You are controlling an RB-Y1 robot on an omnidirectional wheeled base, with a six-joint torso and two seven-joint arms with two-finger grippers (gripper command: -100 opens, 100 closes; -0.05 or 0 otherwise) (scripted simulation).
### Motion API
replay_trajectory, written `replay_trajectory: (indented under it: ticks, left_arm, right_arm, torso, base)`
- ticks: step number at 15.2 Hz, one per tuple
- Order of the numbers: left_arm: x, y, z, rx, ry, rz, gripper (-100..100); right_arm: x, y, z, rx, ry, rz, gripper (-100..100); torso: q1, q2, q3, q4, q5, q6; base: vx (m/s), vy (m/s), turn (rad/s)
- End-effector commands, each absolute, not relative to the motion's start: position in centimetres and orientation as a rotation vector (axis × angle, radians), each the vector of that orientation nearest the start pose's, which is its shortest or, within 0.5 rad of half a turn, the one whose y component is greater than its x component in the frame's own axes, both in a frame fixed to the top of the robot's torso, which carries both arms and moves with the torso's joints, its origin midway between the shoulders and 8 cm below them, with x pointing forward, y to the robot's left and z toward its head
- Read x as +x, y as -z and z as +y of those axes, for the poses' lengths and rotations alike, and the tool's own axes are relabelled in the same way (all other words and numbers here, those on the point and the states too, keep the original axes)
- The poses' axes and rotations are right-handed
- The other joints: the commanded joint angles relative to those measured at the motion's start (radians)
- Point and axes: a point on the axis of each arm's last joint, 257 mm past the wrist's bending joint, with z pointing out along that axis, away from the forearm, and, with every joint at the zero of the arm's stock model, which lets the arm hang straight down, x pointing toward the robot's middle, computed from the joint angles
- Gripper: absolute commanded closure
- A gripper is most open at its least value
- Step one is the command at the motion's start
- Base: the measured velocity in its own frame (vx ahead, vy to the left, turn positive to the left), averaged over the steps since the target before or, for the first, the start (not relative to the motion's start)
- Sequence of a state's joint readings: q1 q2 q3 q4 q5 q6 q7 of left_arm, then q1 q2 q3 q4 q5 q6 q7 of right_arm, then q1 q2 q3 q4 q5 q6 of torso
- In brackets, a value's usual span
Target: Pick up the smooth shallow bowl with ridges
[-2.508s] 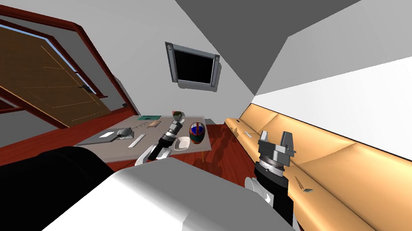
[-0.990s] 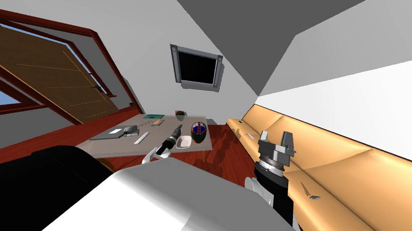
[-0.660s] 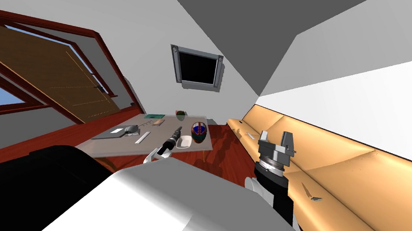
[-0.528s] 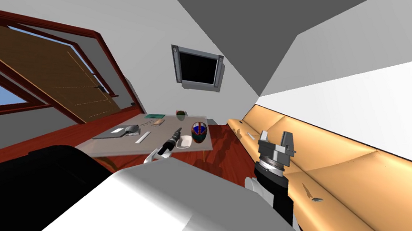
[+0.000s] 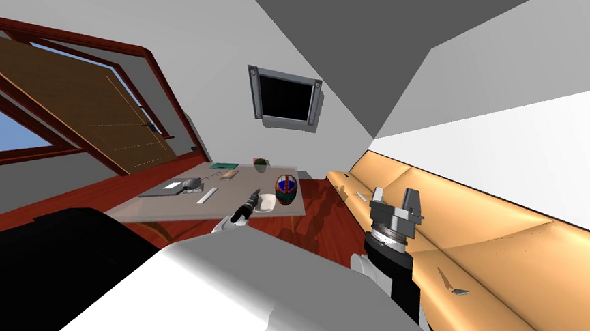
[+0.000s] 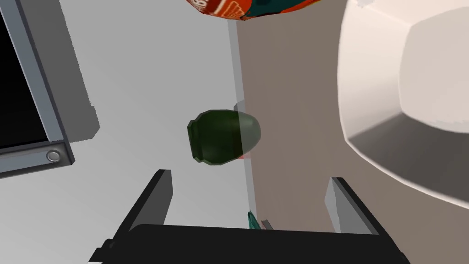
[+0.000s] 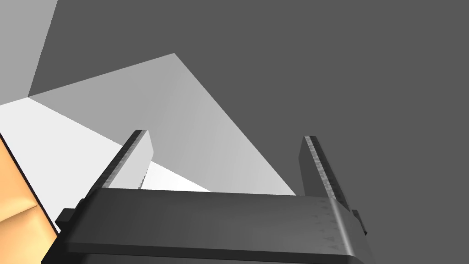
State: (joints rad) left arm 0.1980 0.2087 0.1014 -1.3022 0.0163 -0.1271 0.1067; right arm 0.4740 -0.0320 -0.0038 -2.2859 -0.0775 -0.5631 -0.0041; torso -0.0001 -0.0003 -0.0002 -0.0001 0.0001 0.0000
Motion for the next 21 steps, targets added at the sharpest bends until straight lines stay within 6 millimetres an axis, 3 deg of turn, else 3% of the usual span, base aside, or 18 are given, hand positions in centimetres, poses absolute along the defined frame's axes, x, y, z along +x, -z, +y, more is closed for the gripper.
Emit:
replay_trajectory:
  ticks: [1, 2, 6, 8, 12, 15, 21]
  left_arm:
    - [42.2, 41.9, 39.3, -1.499, 0.816, 1.345, -100]
    - [42.2, 41.9, 39.3, -1.499, 0.816, 1.345, -100]
    - [41.0, 45.5, 39.1, -1.599, 0.771, 1.374, -100]
    - [41.0, 45.5, 39.1, -1.599, 0.771, 1.374, -100]
    - [39.5, 49.6, 38.0, -1.725, 0.722, 1.409, -100]
    - [38.6, 51.3, 37.6, -1.773, 0.699, 1.425, -100]
    - [36.5, 56.2, 33.9, -1.943, 0.657, 1.472, -100]
  right_arm:
    - [33.2, -4.7, -28.2, 0.61, -1.381, 0.523, 0]
    - [33.2, -4.7, -28.2, 0.61, -1.381, 0.523, 0]
    - [33.2, -4.7, -28.2, 0.61, -1.381, 0.523, 0]
    - [33.2, -4.7, -28.2, 0.61, -1.381, 0.523, 0]
    - [33.2, -4.7, -28.2, 0.61, -1.381, 0.523, 0]
    - [33.2, -4.7, -28.2, 0.61, -1.381, 0.523, 0]
    - [33.2, -4.7, -28.2, 0.61, -1.381, 0.523, 0]
  torso:
    - [0.0, 0.0, 0.0, 0.0, 0.0, 0.0]
    - [0.0, 0.0, 0.0, 0.0, 0.0, 0.0]
    - [0.0, 0.0, 0.0, 0.0, 0.0, 0.0]
    - [0.0, 0.0, 0.0, 0.0, 0.0, 0.0]
    - [0.0, 0.0, 0.0, 0.0, 0.0, 0.0]
    - [0.0, -0.001, -0.001, 0.0, 0.0, 0.0]
    - [-0.001, -0.004, -0.002, -0.001, 0.0, 0.0]
  base:
    - [0.003, -0.002, 0.019]
    - [0.0, 0.0, 0.0]
    - [0.005, 0.0, 0.024]
    - [0.0, 0.0, 0.0]
    - [0.01, 0.0, 0.024]
    - [0.022, -0.001, 0.017]
    - [0.05, -0.002, 0.009]
